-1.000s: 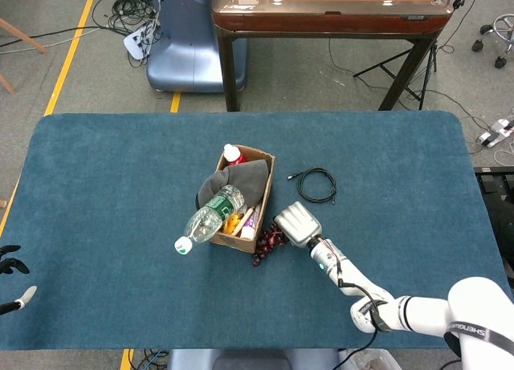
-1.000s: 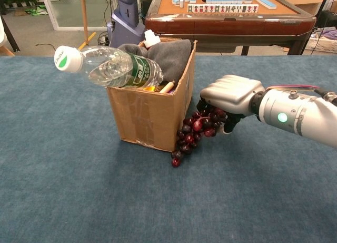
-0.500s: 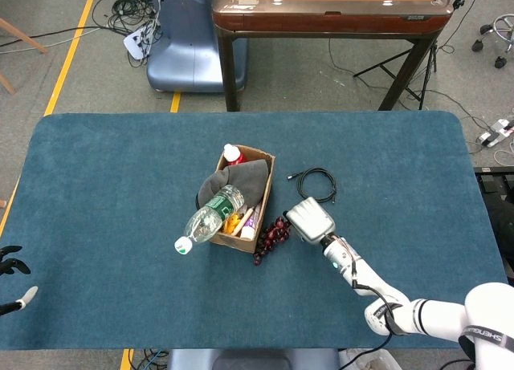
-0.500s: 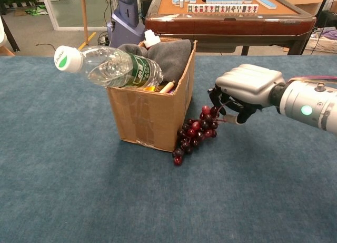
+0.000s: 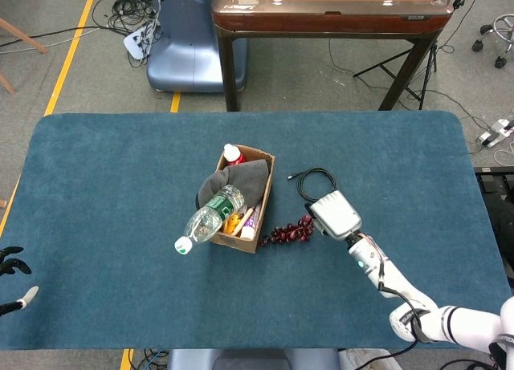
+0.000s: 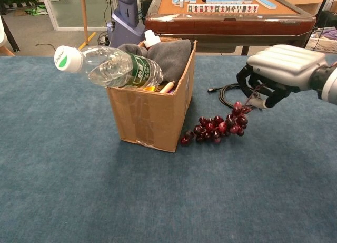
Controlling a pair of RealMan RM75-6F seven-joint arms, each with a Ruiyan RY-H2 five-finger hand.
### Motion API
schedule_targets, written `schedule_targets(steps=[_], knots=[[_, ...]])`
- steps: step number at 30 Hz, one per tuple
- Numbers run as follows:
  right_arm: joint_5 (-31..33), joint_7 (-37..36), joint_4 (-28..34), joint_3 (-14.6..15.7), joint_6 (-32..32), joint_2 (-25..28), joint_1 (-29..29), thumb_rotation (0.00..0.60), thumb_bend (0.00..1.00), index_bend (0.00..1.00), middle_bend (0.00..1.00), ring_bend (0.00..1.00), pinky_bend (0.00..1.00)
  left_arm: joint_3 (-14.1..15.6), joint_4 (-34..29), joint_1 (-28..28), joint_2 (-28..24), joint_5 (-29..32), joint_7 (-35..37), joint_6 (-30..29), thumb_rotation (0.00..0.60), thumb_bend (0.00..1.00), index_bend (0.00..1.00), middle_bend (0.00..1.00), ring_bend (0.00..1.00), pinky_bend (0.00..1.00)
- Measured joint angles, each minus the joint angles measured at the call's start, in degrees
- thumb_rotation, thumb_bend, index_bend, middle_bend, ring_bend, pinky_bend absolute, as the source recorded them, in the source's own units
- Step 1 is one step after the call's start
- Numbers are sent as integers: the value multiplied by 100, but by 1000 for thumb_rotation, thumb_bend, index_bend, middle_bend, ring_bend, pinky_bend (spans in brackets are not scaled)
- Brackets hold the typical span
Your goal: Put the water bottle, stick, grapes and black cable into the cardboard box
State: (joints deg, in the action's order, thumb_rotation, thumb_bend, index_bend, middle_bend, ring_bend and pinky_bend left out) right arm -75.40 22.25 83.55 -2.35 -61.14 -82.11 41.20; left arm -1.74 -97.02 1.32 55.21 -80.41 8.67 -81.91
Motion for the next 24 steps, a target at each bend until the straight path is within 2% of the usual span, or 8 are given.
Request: schedule_targets(steps=[10, 24], knots=[[-447, -359, 432, 27, -556, 620, -414, 600, 477, 740, 814, 750, 823, 11, 28, 34, 55, 19, -106, 71, 600, 193, 503, 232, 400, 666], [-701, -506, 1014, -456, -973, 1050, -542, 600, 478, 742, 815, 753, 824, 13, 46, 54, 94, 57, -175, 113, 600, 194, 503, 233, 401, 666]])
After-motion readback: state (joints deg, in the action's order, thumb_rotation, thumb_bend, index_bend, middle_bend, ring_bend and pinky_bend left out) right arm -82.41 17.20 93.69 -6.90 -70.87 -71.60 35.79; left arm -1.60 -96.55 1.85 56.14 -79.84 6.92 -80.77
